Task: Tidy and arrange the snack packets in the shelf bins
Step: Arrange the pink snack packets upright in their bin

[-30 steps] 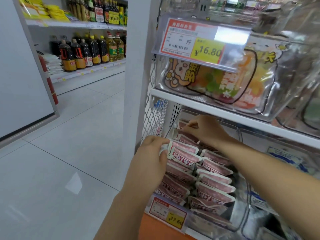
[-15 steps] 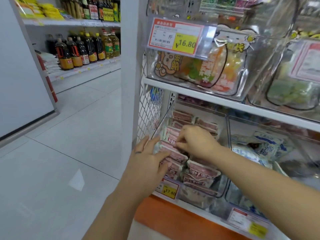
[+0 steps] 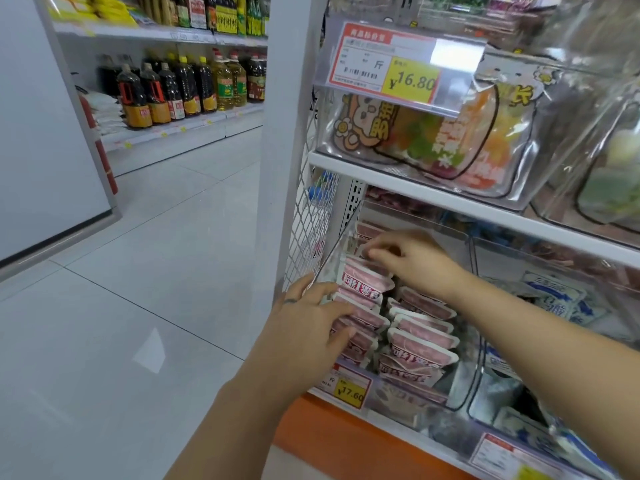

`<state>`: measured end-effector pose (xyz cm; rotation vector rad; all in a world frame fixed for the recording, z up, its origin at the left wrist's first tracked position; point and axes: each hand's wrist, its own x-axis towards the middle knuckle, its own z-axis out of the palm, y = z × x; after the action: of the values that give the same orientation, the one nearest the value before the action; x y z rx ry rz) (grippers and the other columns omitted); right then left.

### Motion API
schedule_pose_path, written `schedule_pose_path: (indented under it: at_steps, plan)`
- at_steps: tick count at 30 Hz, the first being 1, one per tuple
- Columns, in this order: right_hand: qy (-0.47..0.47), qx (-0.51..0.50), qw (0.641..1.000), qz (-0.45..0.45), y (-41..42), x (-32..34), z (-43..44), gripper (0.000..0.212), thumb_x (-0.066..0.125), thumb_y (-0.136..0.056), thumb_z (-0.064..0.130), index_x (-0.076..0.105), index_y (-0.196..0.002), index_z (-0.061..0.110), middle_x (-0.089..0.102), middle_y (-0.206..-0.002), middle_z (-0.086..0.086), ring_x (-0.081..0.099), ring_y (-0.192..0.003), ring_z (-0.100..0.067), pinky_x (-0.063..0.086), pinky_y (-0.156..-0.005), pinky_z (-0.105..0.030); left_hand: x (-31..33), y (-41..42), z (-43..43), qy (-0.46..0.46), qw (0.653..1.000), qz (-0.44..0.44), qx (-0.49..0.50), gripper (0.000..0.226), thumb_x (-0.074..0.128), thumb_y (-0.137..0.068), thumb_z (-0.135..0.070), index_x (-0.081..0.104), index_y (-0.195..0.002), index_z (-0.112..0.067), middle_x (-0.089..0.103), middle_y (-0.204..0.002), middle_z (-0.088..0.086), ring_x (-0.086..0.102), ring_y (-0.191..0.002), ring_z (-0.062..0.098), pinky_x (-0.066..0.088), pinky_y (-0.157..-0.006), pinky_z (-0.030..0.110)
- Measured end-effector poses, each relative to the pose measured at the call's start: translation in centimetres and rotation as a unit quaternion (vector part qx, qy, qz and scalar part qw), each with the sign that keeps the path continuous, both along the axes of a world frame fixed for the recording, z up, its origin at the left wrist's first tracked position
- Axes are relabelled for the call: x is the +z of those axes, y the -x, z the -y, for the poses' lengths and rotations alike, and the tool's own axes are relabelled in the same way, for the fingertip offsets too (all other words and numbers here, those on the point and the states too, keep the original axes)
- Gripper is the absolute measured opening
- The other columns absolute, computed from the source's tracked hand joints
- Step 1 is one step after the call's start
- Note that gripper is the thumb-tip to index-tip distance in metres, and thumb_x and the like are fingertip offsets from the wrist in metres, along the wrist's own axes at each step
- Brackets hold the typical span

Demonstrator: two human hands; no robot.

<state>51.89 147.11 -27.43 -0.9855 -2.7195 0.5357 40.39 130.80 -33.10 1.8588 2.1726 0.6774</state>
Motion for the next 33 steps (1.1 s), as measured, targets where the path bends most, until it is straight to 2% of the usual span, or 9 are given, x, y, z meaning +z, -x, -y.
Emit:
schedule_pose_path:
  at_steps: [2, 5, 8, 12, 17, 19, 24, 28, 33]
  plan:
    - [-0.034, -0.071, 0.997, -0.004, 0.7, -0.2, -1.1, 0.022, 0.053, -0.095, 0.019, 0.068, -0.111, 0.017, 0.067, -0.111, 0.002, 0.061, -0.089, -0.011, 0.042, -0.075, -0.016, 0.0, 0.0, 0.0, 0.0, 1.0, 0.005, 0.001, 0.037, 0.042, -0.096, -0.045, 0.048, -0.132, -0.042, 0.028, -0.15, -0.015, 0.002, -0.144, 0.012, 0.011, -0.117, 0.037]
    - [-0.034, -0.076, 0.993, 0.082, 1.9, -1.2, -2.0, 0.02, 0.057, -0.093, 0.021, 0.07, -0.108, 0.021, 0.07, -0.107, 0.004, 0.063, -0.084, -0.011, 0.044, -0.078, -0.021, 0.0, -0.1, 0.0, 0.002, 1.0, 0.012, 0.002, 0.036, 0.042, -0.096, -0.045, 0.049, -0.131, -0.042, 0.028, -0.15, -0.016, 0.001, -0.144, 0.011, 0.01, -0.116, 0.036]
    - [-0.036, -0.094, 0.99, 0.103, 2.9, -1.3, -2.3, 0.016, 0.062, -0.089, 0.028, 0.072, -0.101, 0.026, 0.07, -0.098, 0.01, 0.061, -0.075, -0.008, 0.045, -0.07, -0.023, 0.1, 0.0, -0.1, 0.004, 1.0, 0.015, 0.003, 0.036, 0.042, -0.096, -0.044, 0.05, -0.131, -0.041, 0.028, -0.15, -0.016, 0.0, -0.144, 0.012, 0.01, -0.116, 0.036]
    - [-0.046, -0.114, 0.98, 0.154, 3.6, -1.6, -3.0, 0.013, 0.066, -0.086, 0.032, 0.075, -0.088, 0.023, 0.07, -0.102, 0.007, 0.064, -0.078, -0.012, 0.052, -0.075, -0.028, 0.1, 0.2, -0.1, 0.007, 1.0, 0.016, 0.002, 0.036, 0.041, -0.096, -0.044, 0.05, -0.132, -0.041, 0.028, -0.15, -0.017, 0.0, -0.144, 0.011, 0.009, -0.117, 0.036]
    - [-0.072, -0.107, 0.962, 0.241, 4.1, -2.2, -3.9, 0.024, 0.052, -0.088, 0.006, 0.07, -0.103, 0.01, 0.068, -0.111, -0.002, 0.065, -0.082, -0.018, 0.056, -0.078, -0.034, 0.1, 0.2, -0.2, 0.008, 1.0, 0.016, 0.001, 0.037, 0.04, -0.097, -0.044, 0.049, -0.132, -0.04, 0.028, -0.149, -0.018, 0.005, -0.143, 0.01, 0.01, -0.116, 0.036]
    - [-0.078, -0.096, 0.964, 0.236, 4.7, -2.1, -3.6, 0.035, 0.049, -0.084, -0.004, 0.066, -0.112, 0.009, 0.068, -0.11, -0.005, 0.065, -0.081, -0.019, 0.058, -0.075, -0.034, 0.0, 0.2, -0.2, 0.001, 1.0, 0.016, 0.0, 0.037, 0.041, -0.097, -0.043, 0.049, -0.133, -0.038, 0.03, -0.149, -0.017, 0.011, -0.141, 0.01, 0.015, -0.117, 0.036]
    - [-0.074, -0.053, 0.973, 0.21, 5.2, -1.9, -2.9, 0.036, 0.047, -0.083, -0.011, 0.072, -0.102, 0.007, 0.07, -0.098, -0.005, 0.062, -0.08, -0.019, 0.047, -0.061, -0.026, -0.2, 0.2, -0.1, -0.019, 1.0, 0.021, -0.005, 0.037, 0.043, -0.096, -0.042, 0.05, -0.133, -0.038, 0.033, -0.147, -0.016, 0.018, -0.138, 0.008, 0.018, -0.116, 0.034]
    - [-0.042, -0.018, 0.985, 0.167, 4.5, -2.4, -3.2, 0.035, 0.05, -0.091, -0.001, 0.066, -0.118, 0.014, 0.063, -0.126, -0.002, 0.06, -0.104, -0.019, 0.045, -0.075, -0.024, -0.3, 0.3, -0.2, -0.019, 1.0, 0.021, -0.004, 0.037, 0.044, -0.096, -0.042, 0.049, -0.133, -0.039, 0.032, -0.147, -0.016, 0.017, -0.138, 0.007, 0.018, -0.116, 0.035]
    - [-0.026, 0.021, 0.996, 0.084, 3.5, -2.0, -3.0, 0.023, 0.06, -0.091, 0.017, 0.067, -0.113, 0.012, 0.063, -0.121, -0.002, 0.059, -0.105, -0.016, 0.043, -0.088, -0.021, -0.3, 0.3, -0.2, -0.019, 1.0, 0.017, -0.002, 0.037, 0.043, -0.096, -0.042, 0.05, -0.132, -0.039, 0.033, -0.146, -0.016, 0.018, -0.138, 0.007, 0.02, -0.115, 0.035]
